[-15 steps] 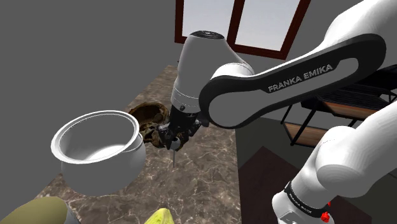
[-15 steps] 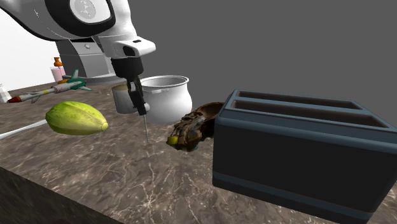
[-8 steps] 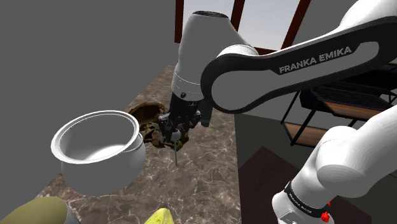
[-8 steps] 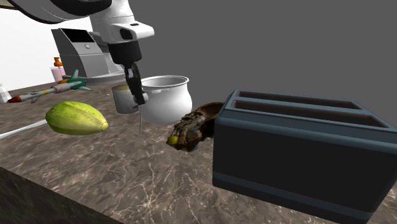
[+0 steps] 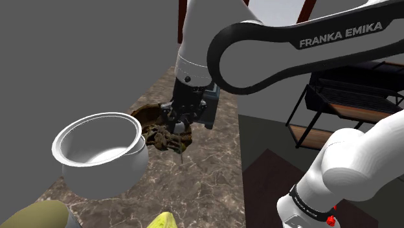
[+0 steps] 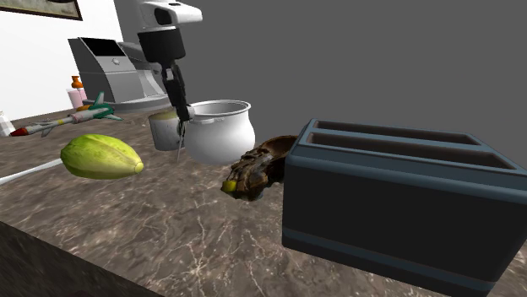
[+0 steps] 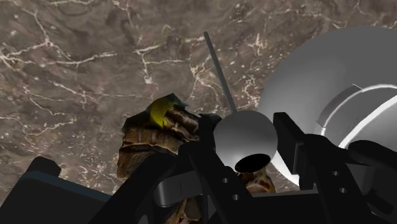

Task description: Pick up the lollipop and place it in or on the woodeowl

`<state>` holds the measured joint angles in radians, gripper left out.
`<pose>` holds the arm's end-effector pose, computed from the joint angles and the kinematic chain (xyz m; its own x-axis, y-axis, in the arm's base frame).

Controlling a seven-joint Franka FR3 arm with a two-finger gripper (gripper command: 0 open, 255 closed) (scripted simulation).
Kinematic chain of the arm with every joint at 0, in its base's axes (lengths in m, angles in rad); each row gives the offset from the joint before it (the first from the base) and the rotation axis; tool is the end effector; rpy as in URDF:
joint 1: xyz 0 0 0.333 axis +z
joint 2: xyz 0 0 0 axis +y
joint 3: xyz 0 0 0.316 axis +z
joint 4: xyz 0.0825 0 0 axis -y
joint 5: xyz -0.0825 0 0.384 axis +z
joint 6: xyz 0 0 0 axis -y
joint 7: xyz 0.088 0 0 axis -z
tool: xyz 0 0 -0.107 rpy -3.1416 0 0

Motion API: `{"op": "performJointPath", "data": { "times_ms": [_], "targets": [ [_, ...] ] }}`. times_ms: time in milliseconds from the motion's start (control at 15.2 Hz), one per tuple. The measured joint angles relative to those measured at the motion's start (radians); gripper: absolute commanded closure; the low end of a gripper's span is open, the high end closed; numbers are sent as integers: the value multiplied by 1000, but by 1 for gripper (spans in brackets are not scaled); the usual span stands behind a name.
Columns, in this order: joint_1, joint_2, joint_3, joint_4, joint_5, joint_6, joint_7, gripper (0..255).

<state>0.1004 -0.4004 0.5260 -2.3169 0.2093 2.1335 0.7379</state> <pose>0.3591 0.2904 0.4915 0.9643 -0.2299 0.1315 -0.2155 -0.9697 -0.1150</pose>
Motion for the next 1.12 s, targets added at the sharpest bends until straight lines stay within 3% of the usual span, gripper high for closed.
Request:
{"op": "performJointPath", "data": {
  "times_ms": [1122],
  "targets": [
    [-15,-11,-40,216,-21,-229,-6,255]
  ]
}}
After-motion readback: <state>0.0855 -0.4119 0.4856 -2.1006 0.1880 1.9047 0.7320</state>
